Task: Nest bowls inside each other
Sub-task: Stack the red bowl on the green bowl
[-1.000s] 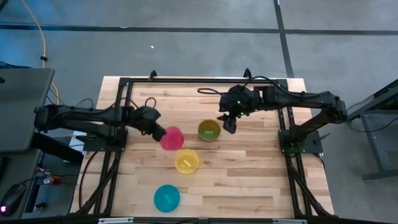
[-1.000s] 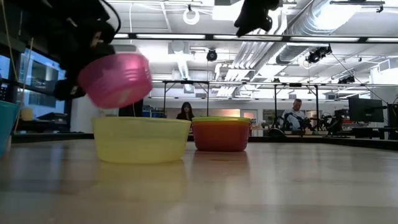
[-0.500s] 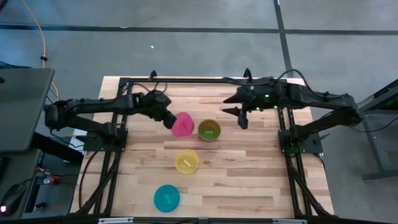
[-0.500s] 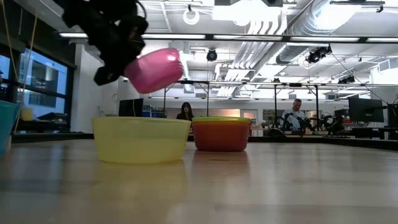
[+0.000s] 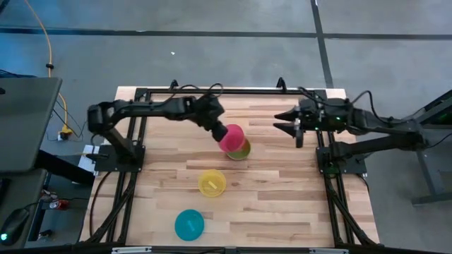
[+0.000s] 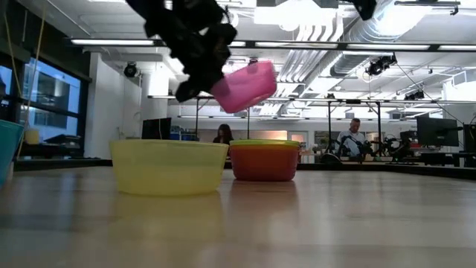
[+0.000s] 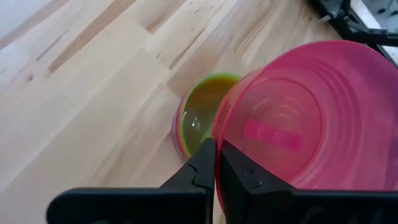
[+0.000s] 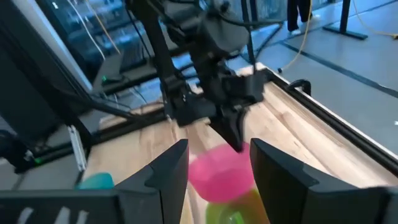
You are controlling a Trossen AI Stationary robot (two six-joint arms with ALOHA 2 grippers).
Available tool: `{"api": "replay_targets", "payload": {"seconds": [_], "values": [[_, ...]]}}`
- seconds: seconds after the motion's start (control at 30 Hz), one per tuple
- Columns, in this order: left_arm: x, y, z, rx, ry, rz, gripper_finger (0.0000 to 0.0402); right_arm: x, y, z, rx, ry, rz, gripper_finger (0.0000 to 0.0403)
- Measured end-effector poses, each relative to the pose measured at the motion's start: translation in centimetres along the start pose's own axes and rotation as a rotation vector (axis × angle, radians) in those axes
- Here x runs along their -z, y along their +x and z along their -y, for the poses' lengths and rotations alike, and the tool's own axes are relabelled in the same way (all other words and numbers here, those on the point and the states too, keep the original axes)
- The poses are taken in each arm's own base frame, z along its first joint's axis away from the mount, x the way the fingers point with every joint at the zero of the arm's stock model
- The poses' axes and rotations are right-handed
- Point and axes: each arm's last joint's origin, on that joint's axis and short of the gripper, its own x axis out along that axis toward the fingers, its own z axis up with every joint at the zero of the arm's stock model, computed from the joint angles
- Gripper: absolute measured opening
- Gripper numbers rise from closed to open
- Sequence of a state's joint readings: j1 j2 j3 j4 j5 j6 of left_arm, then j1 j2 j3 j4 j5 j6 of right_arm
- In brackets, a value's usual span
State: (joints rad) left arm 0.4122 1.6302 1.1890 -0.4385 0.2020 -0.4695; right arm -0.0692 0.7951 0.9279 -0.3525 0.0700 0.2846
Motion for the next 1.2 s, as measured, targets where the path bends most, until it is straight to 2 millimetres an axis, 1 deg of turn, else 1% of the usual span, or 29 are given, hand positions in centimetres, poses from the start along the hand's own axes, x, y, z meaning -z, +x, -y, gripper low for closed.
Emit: {"api": "replay_targets", "payload": {"seconds": [0.1,0.27,0.43,0.57,0.8,0.97,1.2], "values": [[-1.0,1.4,0.2,-0.023,0.02,-0.047,0.0,0.9,-1.1,0.3,-0.012,0.027,0.038,0.0165],[-2.0,3.2,0.3,-0.052,0.036,-0.112,0.0,1.9,-2.6,0.8,-0.017,0.047,0.071,0.0165],[-2.6,4.6,0.6,-0.056,0.04,-0.129,0.0,2.3,-3.4,1.0,0.001,0.047,0.08,0.0165],[-2.6,5.7,0.6,-0.065,0.039,-0.153,0.0,2.4,-3.6,1.1,0.014,0.034,0.074,0.0165],[-2.0,6.8,0.4,-0.107,0.038,-0.211,0.0,2.6,-3.5,1.1,0.023,0.012,0.051,0.0165],[-1.8,6.8,0.7,-0.153,0.055,-0.193,0.0,2.6,-3.5,1.2,0.027,0.007,0.051,0.0165],[-1.5,6.7,0.6,-0.188,0.061,-0.223,0.0,2.7,-3.5,1.4,0.042,0.009,0.041,0.0165]]}}
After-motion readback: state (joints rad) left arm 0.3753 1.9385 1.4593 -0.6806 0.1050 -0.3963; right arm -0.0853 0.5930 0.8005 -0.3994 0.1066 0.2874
